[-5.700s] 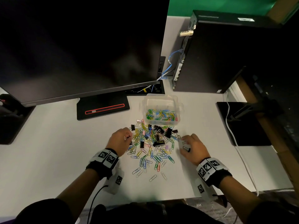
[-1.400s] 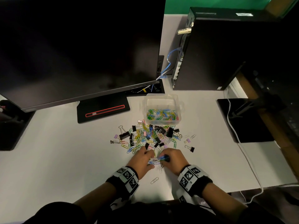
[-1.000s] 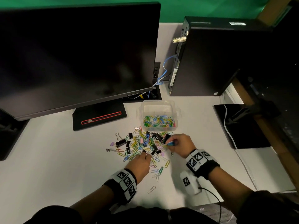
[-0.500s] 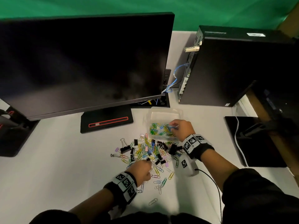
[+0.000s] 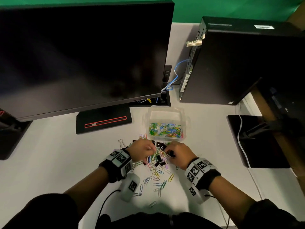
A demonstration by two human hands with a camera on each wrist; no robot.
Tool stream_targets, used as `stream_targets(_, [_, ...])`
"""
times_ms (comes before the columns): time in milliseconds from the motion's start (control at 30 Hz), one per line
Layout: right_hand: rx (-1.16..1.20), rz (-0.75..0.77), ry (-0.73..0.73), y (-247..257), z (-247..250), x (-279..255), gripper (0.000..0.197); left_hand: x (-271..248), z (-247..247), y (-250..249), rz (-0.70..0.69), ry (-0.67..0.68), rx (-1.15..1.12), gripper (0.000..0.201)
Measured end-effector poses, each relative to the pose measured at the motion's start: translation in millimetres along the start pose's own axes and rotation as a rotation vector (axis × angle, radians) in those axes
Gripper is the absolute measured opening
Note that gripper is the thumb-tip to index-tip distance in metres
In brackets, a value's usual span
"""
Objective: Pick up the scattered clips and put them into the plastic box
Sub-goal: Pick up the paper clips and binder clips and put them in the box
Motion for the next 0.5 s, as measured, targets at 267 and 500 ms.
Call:
stream_targets(267, [0.094,0.006,-0.127,-5,-6,-19,0.031,40,44,-32,-0.029,-0.127,-0.034,0.009])
stream_targets(500, [0.184,-0.091,-0.194,-24,-7,-38,0.023,75,48,-24,0.245,-0.118,-0.287,0.028])
Point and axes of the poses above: each hand's wrist, its own x-axis towards the middle knuckle, its own z-axis out of the back of the hand, y = z × x, the point moved 8 cm from there along x, towards the middle knuckle, and after that the axes turned 8 degrees about x, right-handed, at the moved point
